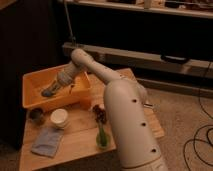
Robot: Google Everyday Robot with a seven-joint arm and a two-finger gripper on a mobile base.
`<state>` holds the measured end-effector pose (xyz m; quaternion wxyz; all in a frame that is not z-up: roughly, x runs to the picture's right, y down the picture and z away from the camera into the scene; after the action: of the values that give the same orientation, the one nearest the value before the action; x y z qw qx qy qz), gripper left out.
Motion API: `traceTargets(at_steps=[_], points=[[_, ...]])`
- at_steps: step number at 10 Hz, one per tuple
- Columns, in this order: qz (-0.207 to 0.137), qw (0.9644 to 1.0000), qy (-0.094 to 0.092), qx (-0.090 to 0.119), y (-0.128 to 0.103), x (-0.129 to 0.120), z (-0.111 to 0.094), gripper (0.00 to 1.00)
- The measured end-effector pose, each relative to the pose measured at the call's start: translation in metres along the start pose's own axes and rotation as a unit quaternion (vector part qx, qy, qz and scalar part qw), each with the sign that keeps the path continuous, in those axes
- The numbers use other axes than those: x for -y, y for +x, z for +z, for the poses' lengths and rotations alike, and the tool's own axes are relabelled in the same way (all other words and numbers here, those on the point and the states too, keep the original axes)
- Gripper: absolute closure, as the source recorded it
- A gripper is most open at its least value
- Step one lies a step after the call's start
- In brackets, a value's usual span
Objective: Wipe tray with sponge
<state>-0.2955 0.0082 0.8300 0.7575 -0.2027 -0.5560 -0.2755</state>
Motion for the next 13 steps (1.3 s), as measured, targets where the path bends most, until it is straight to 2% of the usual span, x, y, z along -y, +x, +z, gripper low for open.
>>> traceTargets(at_steps=[2,4,6,8,10,11,13], points=[[0.018,0.9998,0.006,-0.003,0.008,-0.014,-0.006,0.91],[0.038,0.999,0.02,-0.012,0.029,-0.025,-0.023,0.91],[0.059,0.9972,0.034,-0.031,0.064,-0.028,-0.052,0.91],[0.073,0.9949,0.05,-0.048,0.089,-0.027,-0.072,0.91],[0.076,0.9929,0.068,-0.06,0.099,-0.008,-0.083,0.91],[0.073,0.9932,0.072,-0.055,0.097,0.003,-0.081,0.91],[0.049,0.9958,0.073,-0.025,0.082,0.032,-0.061,0.91]])
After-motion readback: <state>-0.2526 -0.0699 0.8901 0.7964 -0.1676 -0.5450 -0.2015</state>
